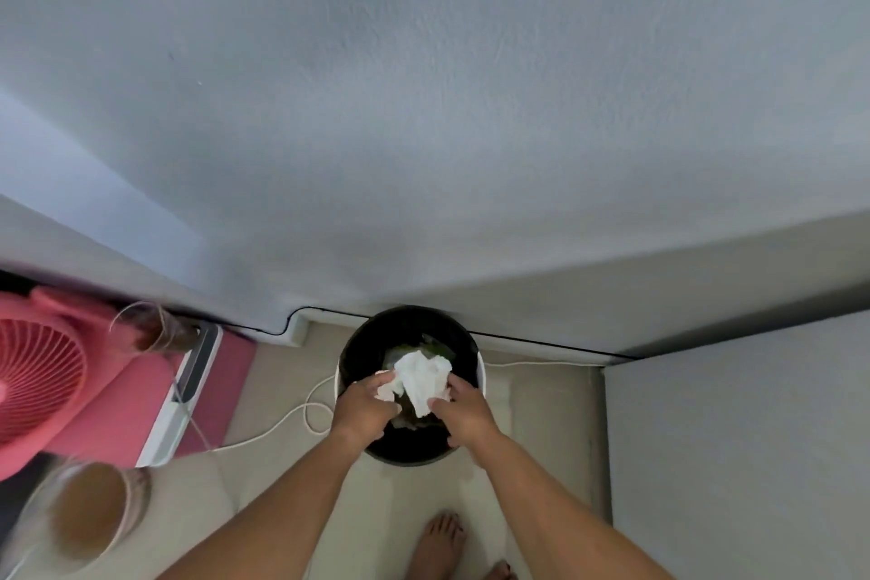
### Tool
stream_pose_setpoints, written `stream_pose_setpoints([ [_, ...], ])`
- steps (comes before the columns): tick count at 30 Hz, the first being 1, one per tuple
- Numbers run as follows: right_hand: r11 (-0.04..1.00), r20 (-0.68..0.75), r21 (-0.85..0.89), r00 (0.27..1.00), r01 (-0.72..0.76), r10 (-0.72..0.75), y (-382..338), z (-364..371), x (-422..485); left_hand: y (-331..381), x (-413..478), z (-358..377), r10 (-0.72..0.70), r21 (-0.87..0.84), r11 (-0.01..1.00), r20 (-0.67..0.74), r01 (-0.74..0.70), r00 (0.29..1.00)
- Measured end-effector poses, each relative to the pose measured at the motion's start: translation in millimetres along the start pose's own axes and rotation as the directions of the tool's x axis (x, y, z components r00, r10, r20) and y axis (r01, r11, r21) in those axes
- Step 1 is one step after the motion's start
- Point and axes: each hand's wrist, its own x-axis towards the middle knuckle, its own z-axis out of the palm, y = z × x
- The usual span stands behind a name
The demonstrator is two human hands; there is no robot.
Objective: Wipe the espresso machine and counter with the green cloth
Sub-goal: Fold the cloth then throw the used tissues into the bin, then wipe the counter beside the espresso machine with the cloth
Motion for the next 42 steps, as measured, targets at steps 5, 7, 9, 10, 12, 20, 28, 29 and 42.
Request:
stream_pose_setpoints([
  [5,0.998,-0.046,0.066,0.999,-0.012,0.015,7,0,6,-6,12,-5,0.012,0.033,0.999,0.009,-0.012,1.000],
  [7,0.996,-0.079,0.083,0.996,-0.025,0.032,6,-2,6,3,5,-7,0.017,0.025,1.000,0.007,-0.017,1.000],
  [9,0.995,-0.115,0.094,0.992,-0.030,0.041,2,-9,4,18,-7,-10,0.040,0.023,0.999,-0.001,-0.040,0.999],
  [10,0.994,-0.135,0.107,0.990,-0.029,0.043,0,-13,-1,29,-17,-12,0.063,0.031,0.998,-0.003,-0.062,0.998],
  [12,0.993,-0.166,0.115,0.986,-0.012,0.031,-9,-25,-17,47,-35,-12,0.121,0.097,0.988,0.009,-0.121,0.993],
  [20,0.981,-0.344,0.102,0.931,0.164,-0.120,-72,-101,-148,157,-153,-2,0.382,0.266,0.873,0.150,-0.409,0.912],
  [28,0.937,-0.590,0.046,0.766,0.347,-0.255,-85,-203,-324,272,-301,52,0.622,0.282,0.628,0.377,-0.725,0.686],
  [29,0.931,-0.628,0.028,0.732,0.363,-0.266,-81,-212,-344,280,-316,61,0.637,0.274,0.591,0.417,-0.758,0.648],
  [42,0.949,-0.967,0.233,0.155,0.213,0.202,156,-322,-585,267,-563,322,0.360,0.062,-0.065,0.932,-0.996,0.034],
])
